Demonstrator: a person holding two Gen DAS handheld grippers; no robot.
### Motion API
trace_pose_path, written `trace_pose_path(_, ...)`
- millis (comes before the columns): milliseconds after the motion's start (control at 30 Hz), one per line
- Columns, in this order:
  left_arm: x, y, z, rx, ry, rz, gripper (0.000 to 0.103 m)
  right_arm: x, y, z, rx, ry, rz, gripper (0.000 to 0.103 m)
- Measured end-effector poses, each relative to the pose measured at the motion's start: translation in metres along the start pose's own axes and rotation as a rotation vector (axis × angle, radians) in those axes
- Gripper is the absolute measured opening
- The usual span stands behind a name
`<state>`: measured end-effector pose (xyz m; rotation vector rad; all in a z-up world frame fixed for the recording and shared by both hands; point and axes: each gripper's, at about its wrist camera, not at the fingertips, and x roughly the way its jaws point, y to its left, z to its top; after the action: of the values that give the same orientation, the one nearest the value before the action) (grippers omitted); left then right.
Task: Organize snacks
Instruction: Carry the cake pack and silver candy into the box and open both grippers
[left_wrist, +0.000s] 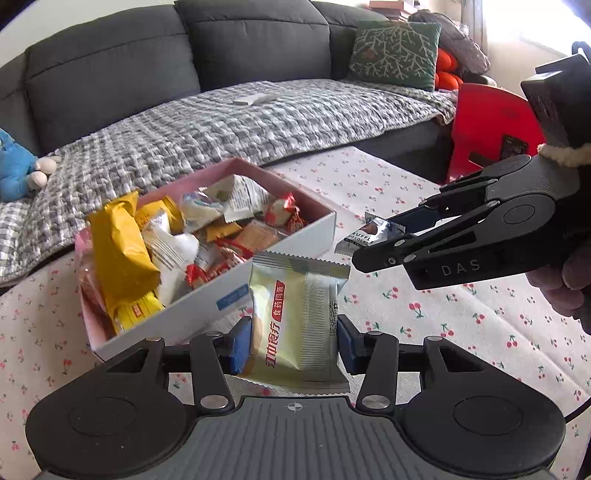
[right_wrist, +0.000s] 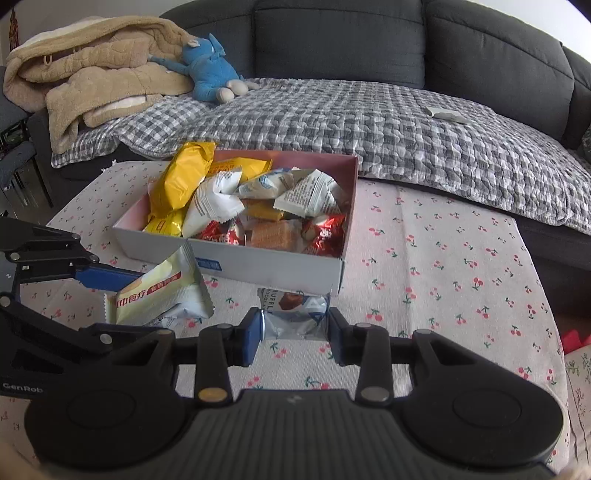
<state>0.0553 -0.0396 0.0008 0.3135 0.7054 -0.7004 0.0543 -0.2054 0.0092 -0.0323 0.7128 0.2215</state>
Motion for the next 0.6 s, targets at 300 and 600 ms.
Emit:
trace_pose_path(300,0.027,0.04,0.047,-0.053,-0.024,0.122,0.046,0.034,-0.01,0.046,0.05,-0.063,-0.008,0.035)
trace_pose_path(600,0.057,0.057,0.057,-0.033,-0.027,0.184,0.049,0.058,-0.025,0.055,0.154,-0.067,0.027,0.045)
